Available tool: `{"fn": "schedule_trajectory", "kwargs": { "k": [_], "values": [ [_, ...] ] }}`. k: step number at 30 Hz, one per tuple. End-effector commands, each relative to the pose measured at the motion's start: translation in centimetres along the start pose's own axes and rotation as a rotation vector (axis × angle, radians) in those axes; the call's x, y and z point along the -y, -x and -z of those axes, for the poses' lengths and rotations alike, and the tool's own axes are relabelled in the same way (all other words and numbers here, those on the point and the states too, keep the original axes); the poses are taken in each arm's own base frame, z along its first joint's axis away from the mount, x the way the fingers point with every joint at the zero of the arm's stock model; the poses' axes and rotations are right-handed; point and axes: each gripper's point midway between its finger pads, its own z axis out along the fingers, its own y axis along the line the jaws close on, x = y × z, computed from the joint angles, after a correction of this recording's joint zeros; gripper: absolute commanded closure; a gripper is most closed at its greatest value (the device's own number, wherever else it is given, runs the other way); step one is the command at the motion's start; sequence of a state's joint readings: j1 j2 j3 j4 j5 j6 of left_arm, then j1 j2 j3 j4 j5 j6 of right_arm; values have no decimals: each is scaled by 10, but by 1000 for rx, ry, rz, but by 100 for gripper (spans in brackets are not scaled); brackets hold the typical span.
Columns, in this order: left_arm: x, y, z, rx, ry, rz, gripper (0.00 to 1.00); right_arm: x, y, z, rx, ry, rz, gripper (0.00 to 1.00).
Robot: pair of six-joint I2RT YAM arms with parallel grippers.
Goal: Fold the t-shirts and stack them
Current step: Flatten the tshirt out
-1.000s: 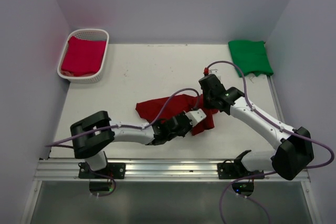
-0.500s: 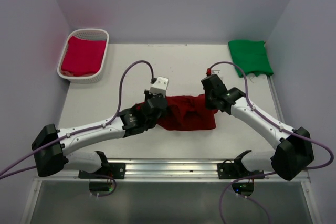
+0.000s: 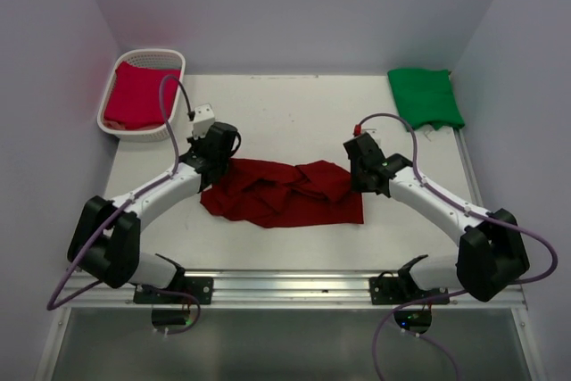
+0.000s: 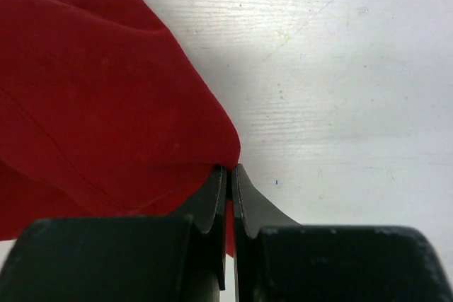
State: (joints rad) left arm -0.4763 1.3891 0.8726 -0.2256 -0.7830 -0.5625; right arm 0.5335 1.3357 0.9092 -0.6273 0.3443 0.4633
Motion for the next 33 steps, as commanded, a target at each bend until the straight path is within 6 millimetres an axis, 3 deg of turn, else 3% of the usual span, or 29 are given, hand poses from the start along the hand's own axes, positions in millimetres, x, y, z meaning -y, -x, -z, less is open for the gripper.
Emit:
{"fn": "schedule_trajectory", "kwargs": {
  "k": [1, 5, 8, 11, 12, 14, 15, 20, 24, 25, 26, 27, 28, 29, 31, 33],
  "values": [
    [13, -17, -11, -58, -27, 47, 100, -4, 6, -5, 23, 20, -31, 100],
    [23, -32, -15, -80, -102, 59, 100, -4, 4, -10, 15, 22, -31, 100],
    [26, -23, -18, -53, -113, 88, 96, -7, 2, -15, 5, 31, -26, 100],
    [28, -7, -19, -28, -106, 121, 63, -10, -1, -21, -10, 41, -24, 100],
    [27, -5, -19, -31, -101, 122, 45, -10, -3, -24, -21, 36, -20, 100],
    [31, 8, -15, -17, -113, 145, 25, -12, -4, -27, -25, 45, -17, 100],
    [31, 11, -13, -16, -117, 147, 23, -11, -6, -30, -34, 39, -15, 100],
    [41, 24, 0, -15, -195, 167, 19, -12, -10, -36, -49, 42, -14, 100],
    [58, 27, -7, -4, -259, 115, 19, -16, -9, -38, -56, 53, -10, 100],
    [64, 15, -17, -40, -258, 84, 19, -16, -9, -39, -58, 55, -10, 100],
    [77, 21, -18, -56, -300, 83, 19, -17, -8, -39, -58, 57, -10, 100],
    [80, 13, -23, -101, -300, 57, 20, -17, -7, -39, -60, 57, -11, 100],
    [86, -6, -36, -161, -291, 26, 21, -18, -7, -38, -58, 61, -11, 100],
    [99, -3, -36, -190, -328, 17, 25, -19, -5, -38, -56, 62, -13, 100],
    [108, -17, -46, -244, -334, -14, 27, -18, -4, -37, -54, 60, -9, 100],
    [116, -16, -49, -254, -348, -18, 29, -17, -4, -35, -52, 59, -10, 100]
  ]
}}
